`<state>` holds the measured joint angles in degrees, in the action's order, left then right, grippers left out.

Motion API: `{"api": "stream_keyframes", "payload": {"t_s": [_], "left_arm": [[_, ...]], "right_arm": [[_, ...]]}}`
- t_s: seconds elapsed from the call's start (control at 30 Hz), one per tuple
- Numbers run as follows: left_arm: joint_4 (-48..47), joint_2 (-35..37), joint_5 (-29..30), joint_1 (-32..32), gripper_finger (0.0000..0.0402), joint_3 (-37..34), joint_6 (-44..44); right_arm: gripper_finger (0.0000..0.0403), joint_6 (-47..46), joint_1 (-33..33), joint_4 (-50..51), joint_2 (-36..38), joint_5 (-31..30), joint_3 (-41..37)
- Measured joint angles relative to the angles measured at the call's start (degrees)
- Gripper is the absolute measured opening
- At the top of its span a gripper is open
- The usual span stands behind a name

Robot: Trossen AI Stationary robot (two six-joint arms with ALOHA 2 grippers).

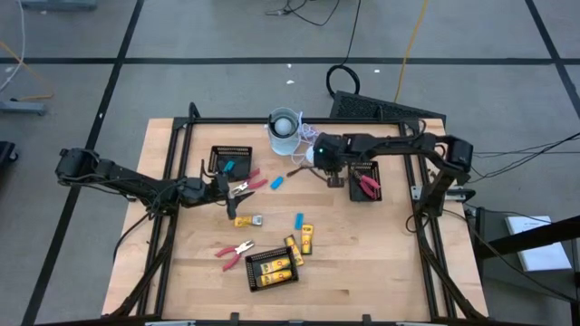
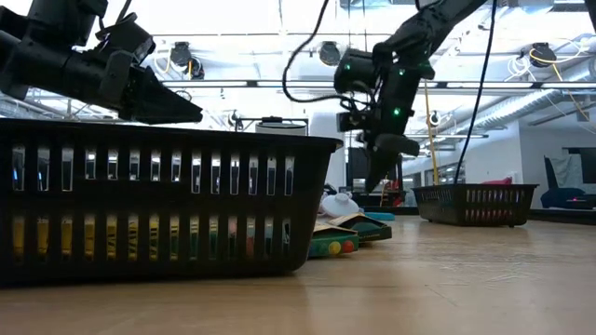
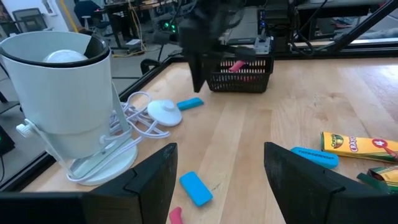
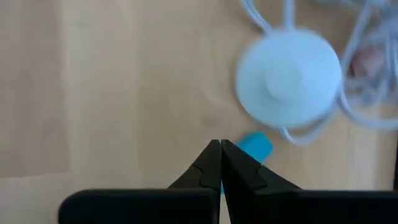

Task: Pick & Place School Supplies
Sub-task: Put the blue eraser into the top black bin

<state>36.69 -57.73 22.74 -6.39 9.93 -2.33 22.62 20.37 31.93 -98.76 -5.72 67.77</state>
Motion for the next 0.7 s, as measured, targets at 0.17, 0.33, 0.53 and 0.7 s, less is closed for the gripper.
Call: {"api": "stream_keyframes", "payload": {"t_s": [0.17, 0.33, 0.53, 0.7], "left_arm": [[0.40, 0.01, -0.03, 0.00, 0.0243, 0.00, -0.19], [0.52, 0.02, -0.28, 0.00, 0.0243, 0.00, -0.37], [0.50, 0.01, -0.78, -0.02, 0.0243, 0.00, -0.42], [0.50, 0.02, -1.33, 0.00, 0.0243, 0.00, -0.59]], "right_arm": [[0.0001, -3.70, 5.32, 2.42, -0.49, 4.74, -0.03], [0.0022, -5.29, 9.07, 0.86, -1.10, 10.41, -0.02], [0.0128, -7.94, 9.93, -0.53, -2.34, 11.98, -0.02], [0.0221, -9.92, 9.60, -1.90, -3.92, 12.05, 0.09]]}}
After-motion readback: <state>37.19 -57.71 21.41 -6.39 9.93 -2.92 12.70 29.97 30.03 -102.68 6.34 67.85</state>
